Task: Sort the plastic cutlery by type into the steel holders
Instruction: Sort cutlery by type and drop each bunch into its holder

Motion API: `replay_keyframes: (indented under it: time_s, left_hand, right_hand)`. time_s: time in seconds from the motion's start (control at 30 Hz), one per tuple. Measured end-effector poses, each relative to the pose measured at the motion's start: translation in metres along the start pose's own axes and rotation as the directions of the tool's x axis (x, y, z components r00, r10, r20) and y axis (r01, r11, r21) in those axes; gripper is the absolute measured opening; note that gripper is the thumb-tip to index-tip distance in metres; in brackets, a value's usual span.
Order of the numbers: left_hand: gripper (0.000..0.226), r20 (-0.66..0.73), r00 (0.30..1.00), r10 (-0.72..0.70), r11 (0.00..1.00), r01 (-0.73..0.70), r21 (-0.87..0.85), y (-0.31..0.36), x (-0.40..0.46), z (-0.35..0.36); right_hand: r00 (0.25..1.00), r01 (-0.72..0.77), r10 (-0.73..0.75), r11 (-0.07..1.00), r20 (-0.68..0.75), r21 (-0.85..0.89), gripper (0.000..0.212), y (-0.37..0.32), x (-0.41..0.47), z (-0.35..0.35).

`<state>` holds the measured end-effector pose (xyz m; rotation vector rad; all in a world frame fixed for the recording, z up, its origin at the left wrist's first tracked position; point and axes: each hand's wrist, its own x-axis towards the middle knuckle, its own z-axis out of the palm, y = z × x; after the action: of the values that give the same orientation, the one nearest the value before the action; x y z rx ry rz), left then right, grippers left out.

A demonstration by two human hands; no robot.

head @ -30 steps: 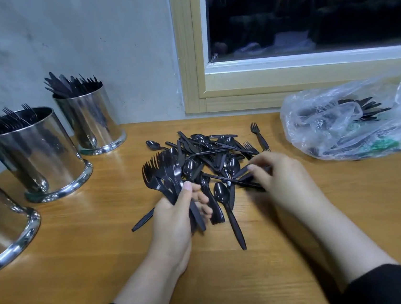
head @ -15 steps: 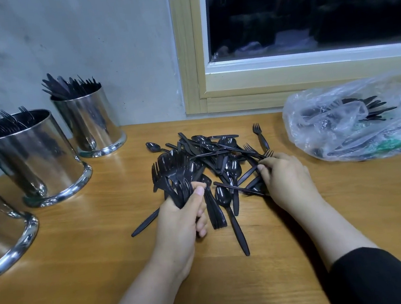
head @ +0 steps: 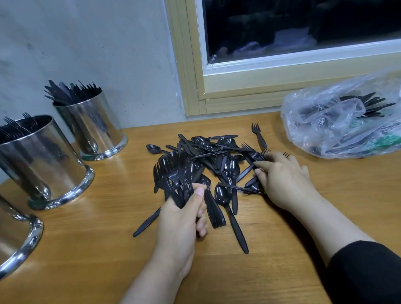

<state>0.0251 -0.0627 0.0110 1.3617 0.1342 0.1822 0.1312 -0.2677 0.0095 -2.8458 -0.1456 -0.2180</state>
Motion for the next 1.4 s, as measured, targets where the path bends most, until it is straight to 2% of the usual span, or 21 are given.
replay_keyframes:
  time_s: [0.1, 0.33, 0.43, 0.57, 0.7, 0.77, 0.87, 0.93, 1.0, 1.07, 1.17, 1.33, 1.4]
  left_hand:
    - [0.020, -0.003, 1.000, -0.001, 1.000, 0.001, 0.005, 0.000, -0.001, 0.000]
    - [0.026, -0.005, 1.000, 0.002, 1.000, -0.002, 0.010, 0.001, -0.001, 0.001]
    - [0.027, -0.001, 1.000, 0.010, 1.000, -0.010, 0.013, 0.002, -0.002, 0.001]
    - [0.025, 0.001, 1.000, 0.013, 1.000, -0.013, 0.013, 0.002, -0.003, 0.000]
    - [0.034, -0.013, 1.000, 0.004, 1.000, -0.004, 0.010, 0.003, -0.002, 0.000]
    - [0.037, -0.018, 1.000, 0.004, 1.000, -0.004, -0.001, 0.003, -0.002, 0.000]
    - [0.033, -0.033, 0.999, 0.008, 1.000, -0.008, -0.009, 0.001, -0.002, 0.001]
    - [0.032, -0.033, 0.999, 0.019, 1.000, -0.019, -0.004, 0.001, -0.002, 0.001]
    - [0.034, -0.018, 1.000, 0.025, 1.000, -0.024, 0.013, 0.003, -0.003, 0.002]
    - [0.034, 0.012, 1.000, 0.015, 0.998, -0.016, 0.055, 0.005, -0.006, 0.005]
    - [0.027, 0.090, 0.996, -0.008, 0.994, -0.002, 0.106, 0.007, -0.011, 0.009]
    - [0.027, 0.109, 0.994, 0.004, 0.994, -0.016, 0.106, 0.006, -0.008, 0.008]
    - [0.035, 0.099, 0.995, 0.021, 0.991, -0.033, 0.128, 0.003, -0.005, 0.005]
  right_hand:
    - [0.999, 0.009, -0.008, 1.000, 0.031, -0.024, 0.044, -0.002, 0.001, 0.001]
    - [1.000, 0.016, -0.016, 0.999, -0.013, -0.034, 0.041, 0.000, -0.001, 0.002]
    - [0.985, -0.002, 0.006, 1.000, -0.171, 0.023, 0.035, 0.003, 0.002, -0.002]
    - [0.882, 0.029, 0.046, 0.988, -0.469, 0.151, 0.019, 0.015, 0.004, -0.019]
    - [0.795, 0.101, 0.120, 0.940, -0.595, 0.325, 0.015, 0.024, -0.005, -0.047]
    - [0.791, 0.123, 0.153, 0.909, -0.593, 0.398, 0.014, 0.024, -0.012, -0.057]
    - [0.857, 0.163, 0.190, 0.782, -0.479, 0.602, 0.016, 0.015, -0.018, -0.065]
    - [0.905, 0.180, 0.172, 0.676, -0.390, 0.715, 0.024, 0.003, -0.022, -0.066]
    - [0.938, 0.191, 0.107, 0.634, -0.330, 0.749, 0.029, -0.011, -0.026, -0.061]
    - [0.955, 0.216, 0.013, 0.651, -0.296, 0.727, 0.029, -0.029, -0.031, -0.052]
    - [0.930, 0.321, -0.104, 0.697, -0.353, 0.641, 0.023, -0.054, -0.035, -0.036]
    - [0.893, 0.405, -0.182, 0.727, -0.412, 0.555, 0.017, -0.071, -0.037, -0.023]
    - [0.893, 0.409, -0.190, 0.723, -0.409, 0.557, 0.018, -0.066, -0.033, -0.027]
